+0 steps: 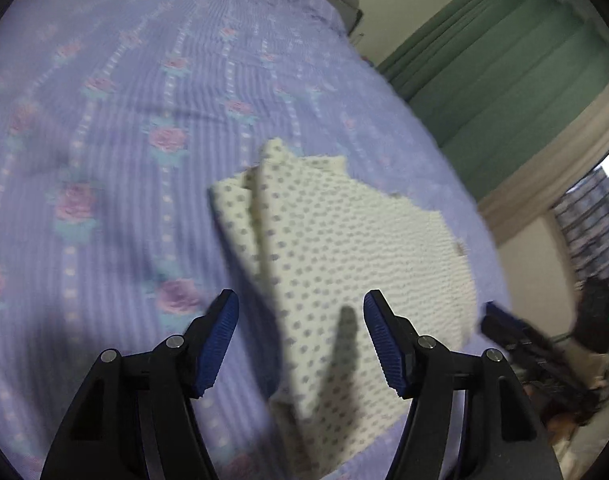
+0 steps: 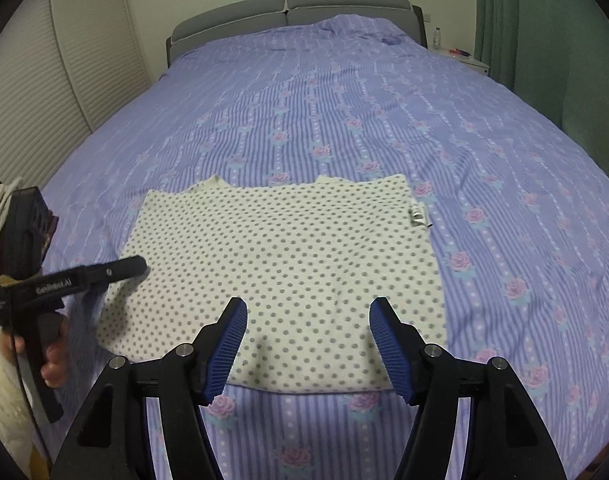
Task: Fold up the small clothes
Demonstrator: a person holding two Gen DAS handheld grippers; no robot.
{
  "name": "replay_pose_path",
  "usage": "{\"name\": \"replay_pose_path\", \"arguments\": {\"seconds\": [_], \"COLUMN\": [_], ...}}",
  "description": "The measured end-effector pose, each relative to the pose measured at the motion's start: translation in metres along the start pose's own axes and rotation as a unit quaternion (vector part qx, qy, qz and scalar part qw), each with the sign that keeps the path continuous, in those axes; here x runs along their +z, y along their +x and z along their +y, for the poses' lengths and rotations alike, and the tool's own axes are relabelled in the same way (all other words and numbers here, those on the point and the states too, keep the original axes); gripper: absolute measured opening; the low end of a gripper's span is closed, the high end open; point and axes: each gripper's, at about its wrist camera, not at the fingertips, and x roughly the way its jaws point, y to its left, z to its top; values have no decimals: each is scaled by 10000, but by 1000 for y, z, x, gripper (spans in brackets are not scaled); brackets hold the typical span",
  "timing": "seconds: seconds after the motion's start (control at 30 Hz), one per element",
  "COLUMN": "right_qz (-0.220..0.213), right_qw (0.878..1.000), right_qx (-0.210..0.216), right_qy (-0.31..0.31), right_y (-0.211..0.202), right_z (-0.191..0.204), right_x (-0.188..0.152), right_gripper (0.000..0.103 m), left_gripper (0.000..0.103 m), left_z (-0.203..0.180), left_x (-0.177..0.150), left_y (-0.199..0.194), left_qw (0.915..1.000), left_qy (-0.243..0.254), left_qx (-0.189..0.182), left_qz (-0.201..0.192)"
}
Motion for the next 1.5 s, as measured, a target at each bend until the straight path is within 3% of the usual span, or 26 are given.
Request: {"name": "replay_pose_path", "arguments": {"seconds": [0.2, 0.27, 0.37, 0.53, 0.63, 0.7, 0.8, 0.87, 1.1, 1.23, 1.5], "right_qz": [92, 89, 82, 39, -15, -60, -93, -116, -286, -327, -200], "right_qw": [9999, 9999, 9998, 9996, 9995, 9993, 9993, 9991, 9966, 9951, 9933], "right_qx": [34, 47, 57, 84, 117, 140, 75, 71, 133, 113, -23], "right_qy": [91, 105, 143, 259, 306, 328, 350, 411, 768, 924, 1135], "right_y": [9, 9, 7, -2, -9, -15, -22, -28, -50, -51, -32], "right_z": [1, 1, -1, -7, -11, -15, -22, -30, -71, -98, -137], "right_x": [0, -2, -4, -6, -9, -10, -13, -15, -21, -17, -10], "right_gripper": [65, 65, 65, 65, 65, 65, 65, 65, 65, 65, 65], "left_gripper": [62, 45, 31, 17, 17, 17, 17, 17, 17, 17, 17], "left_z": [-7, -10, -9, -4, -31, -55, -96, -122, -186, -212, -234], "left_x": [4, 3, 3, 7, 10, 16, 24, 31, 51, 45, 36], "left_y": [14, 19, 20, 9, 5, 4, 8, 16, 57, 84, 127], "left_qw": [9996, 9990, 9978, 9963, 9986, 9960, 9840, 9748, 9626, 9570, 9519], "left_qy": [151, 123, -73, -505, -274, -99, 341, 473, 801, 939, 801], "left_qx": [-97, -255, -452, -521, 101, 746, 1644, 2028, 2329, 2413, 2573], "left_qz": [200, 337, 482, 449, 435, 476, 597, 802, 1126, 1306, 1457]}}
